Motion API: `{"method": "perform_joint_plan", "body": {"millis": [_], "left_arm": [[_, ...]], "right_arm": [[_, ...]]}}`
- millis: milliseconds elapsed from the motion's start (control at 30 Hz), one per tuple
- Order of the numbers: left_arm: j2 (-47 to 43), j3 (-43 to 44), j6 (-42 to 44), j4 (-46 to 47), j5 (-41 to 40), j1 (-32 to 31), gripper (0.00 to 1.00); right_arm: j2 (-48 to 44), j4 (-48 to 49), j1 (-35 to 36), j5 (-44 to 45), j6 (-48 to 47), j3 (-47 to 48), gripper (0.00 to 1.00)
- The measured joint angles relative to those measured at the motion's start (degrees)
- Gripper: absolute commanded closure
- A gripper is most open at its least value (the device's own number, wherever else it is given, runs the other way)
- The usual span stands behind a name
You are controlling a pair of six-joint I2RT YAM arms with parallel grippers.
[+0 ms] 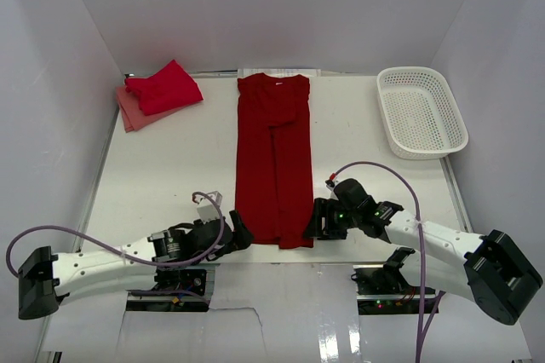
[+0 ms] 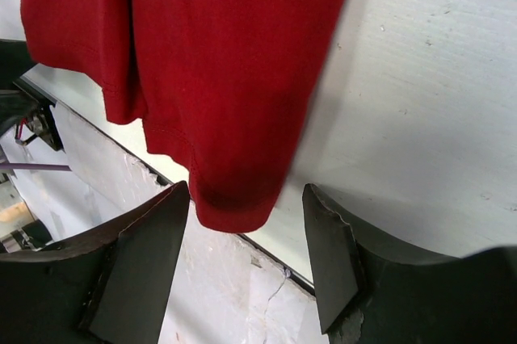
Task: Fold and stack the t-shirts
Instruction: Grab the bottom of the folded rectangular tshirt with both arms
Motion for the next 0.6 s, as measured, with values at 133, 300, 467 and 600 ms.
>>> {"method": "perform_joint_plan", "body": {"millis": [133, 300, 467, 600], "left_arm": [[-10.95, -2.4, -1.99, -4.0, -0.85, 0.0, 0.02], [-11.67, -3.21, -5.35, -6.91, -2.6, 0.02, 0.02], [-2.6, -1.25, -6.6, -4.81, -4.55, 0.02, 0.08], [-0.22, -0.92, -6.6, -2.58, -5.22, 0.31, 0.16]], "right_arm": [[0.02, 0.02, 0.0, 0.02, -0.2, 0.0, 0.35], [0.11, 0.07, 0.0, 0.0, -0.61, 0.0, 0.36], [0.92, 0.28, 0.0, -0.02, -0.79, 0.0, 0.39], [2.12, 1.44, 0.0, -0.66, -0.7, -0.02, 0.44]]}}
